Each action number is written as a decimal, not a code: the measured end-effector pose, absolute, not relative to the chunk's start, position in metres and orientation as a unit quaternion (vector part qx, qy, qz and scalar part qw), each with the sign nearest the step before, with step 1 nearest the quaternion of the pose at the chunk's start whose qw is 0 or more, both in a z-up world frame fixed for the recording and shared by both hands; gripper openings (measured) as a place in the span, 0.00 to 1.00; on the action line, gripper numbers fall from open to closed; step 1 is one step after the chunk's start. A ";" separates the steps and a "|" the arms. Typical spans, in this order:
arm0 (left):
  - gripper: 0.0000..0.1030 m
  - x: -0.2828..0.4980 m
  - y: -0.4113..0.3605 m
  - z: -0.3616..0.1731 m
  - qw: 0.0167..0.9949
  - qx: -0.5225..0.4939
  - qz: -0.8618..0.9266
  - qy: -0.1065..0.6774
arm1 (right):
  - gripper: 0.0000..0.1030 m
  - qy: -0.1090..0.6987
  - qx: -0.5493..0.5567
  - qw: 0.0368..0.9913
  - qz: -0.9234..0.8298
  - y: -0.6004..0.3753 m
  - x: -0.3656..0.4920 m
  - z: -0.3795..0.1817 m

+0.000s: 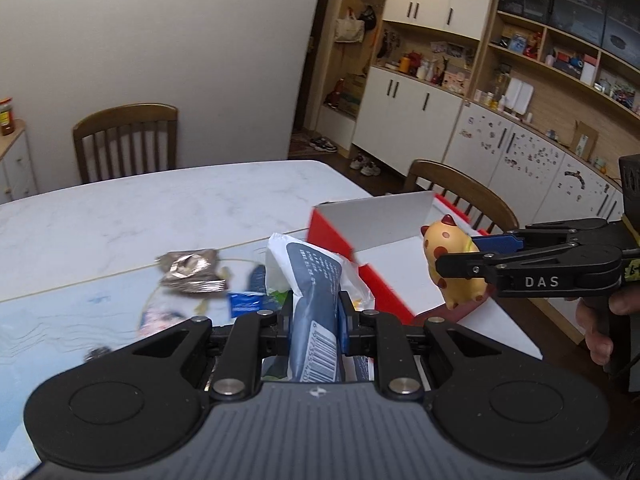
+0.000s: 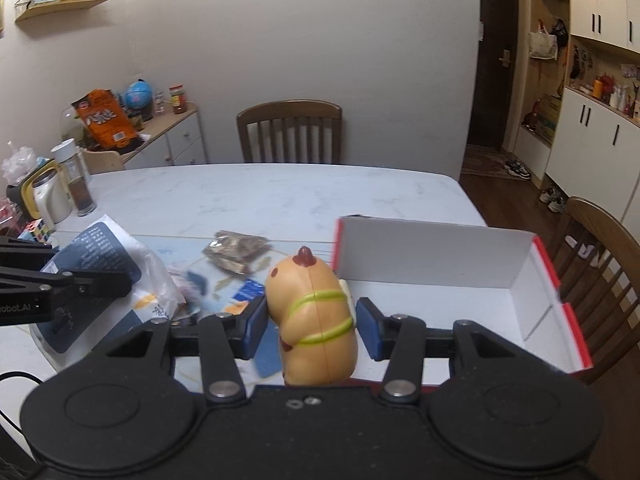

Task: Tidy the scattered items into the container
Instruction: 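Carry the yellow toy and the white-and-blue bag together into the red box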

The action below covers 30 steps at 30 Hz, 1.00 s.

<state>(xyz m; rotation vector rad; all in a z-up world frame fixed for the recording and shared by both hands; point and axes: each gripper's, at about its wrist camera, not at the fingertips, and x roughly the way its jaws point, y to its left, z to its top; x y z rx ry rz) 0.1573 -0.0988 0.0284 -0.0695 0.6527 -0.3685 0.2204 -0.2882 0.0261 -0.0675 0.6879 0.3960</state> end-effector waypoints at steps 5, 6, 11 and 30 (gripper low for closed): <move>0.17 0.173 -0.129 0.028 0.925 -0.028 -0.203 0.321 | 0.46 0.343 -0.029 0.922 0.178 -0.314 0.234 0.023; 0.17 0.178 -0.134 0.028 0.924 -0.028 -0.207 0.321 | 0.46 0.345 -0.029 0.922 0.174 -0.319 0.237 0.022; 0.17 0.199 -0.162 0.029 0.919 -0.024 -0.227 0.321 | 0.46 0.351 -0.034 0.922 0.163 -0.339 0.251 0.017; 0.17 0.279 -0.250 0.002 0.898 0.022 -0.260 0.353 | 0.46 0.392 -0.062 0.907 0.141 -0.398 0.311 -0.011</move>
